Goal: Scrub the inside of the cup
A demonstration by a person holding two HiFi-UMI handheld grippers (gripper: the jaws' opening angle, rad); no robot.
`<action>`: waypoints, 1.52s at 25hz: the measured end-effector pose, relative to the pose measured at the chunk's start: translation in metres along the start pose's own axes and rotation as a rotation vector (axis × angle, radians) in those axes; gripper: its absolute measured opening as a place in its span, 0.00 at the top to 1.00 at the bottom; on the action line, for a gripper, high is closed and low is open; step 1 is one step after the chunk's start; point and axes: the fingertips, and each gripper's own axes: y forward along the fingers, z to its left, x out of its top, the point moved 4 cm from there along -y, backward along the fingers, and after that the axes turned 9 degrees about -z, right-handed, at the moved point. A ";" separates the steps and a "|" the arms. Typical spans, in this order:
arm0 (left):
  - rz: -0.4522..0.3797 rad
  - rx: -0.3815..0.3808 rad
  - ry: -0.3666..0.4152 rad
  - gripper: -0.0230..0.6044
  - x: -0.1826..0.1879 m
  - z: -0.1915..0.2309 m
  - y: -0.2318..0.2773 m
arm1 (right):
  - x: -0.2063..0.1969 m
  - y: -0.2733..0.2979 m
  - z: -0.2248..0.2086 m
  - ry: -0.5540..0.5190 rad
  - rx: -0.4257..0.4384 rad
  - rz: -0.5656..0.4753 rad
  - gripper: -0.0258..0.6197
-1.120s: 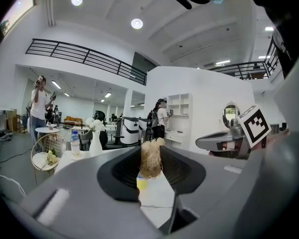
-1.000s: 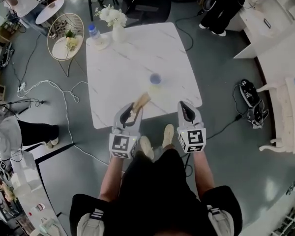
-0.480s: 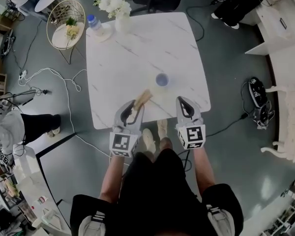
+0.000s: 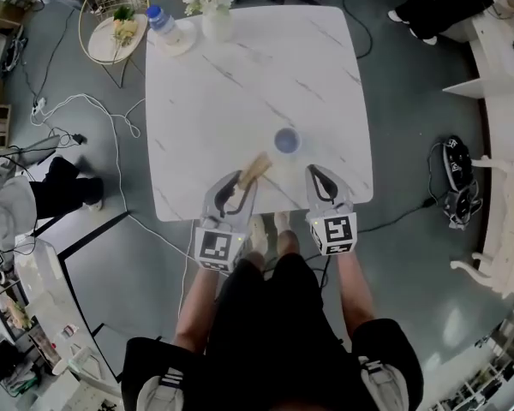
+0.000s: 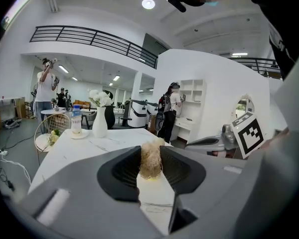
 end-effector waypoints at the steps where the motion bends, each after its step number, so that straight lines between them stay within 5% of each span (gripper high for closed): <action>1: 0.008 0.003 0.002 0.76 -0.003 0.000 0.002 | -0.006 0.003 -0.001 0.004 0.007 0.013 0.93; 6: 0.040 0.012 0.011 0.76 -0.014 0.005 0.014 | -0.032 0.020 -0.008 0.005 0.044 0.071 0.88; 19: 0.066 0.063 -0.024 0.76 -0.025 0.018 0.036 | -0.073 0.063 -0.006 -0.097 0.185 0.122 0.56; 38: 0.095 0.117 -0.051 0.76 -0.039 0.026 0.048 | -0.084 0.102 -0.006 -0.124 0.303 0.146 0.49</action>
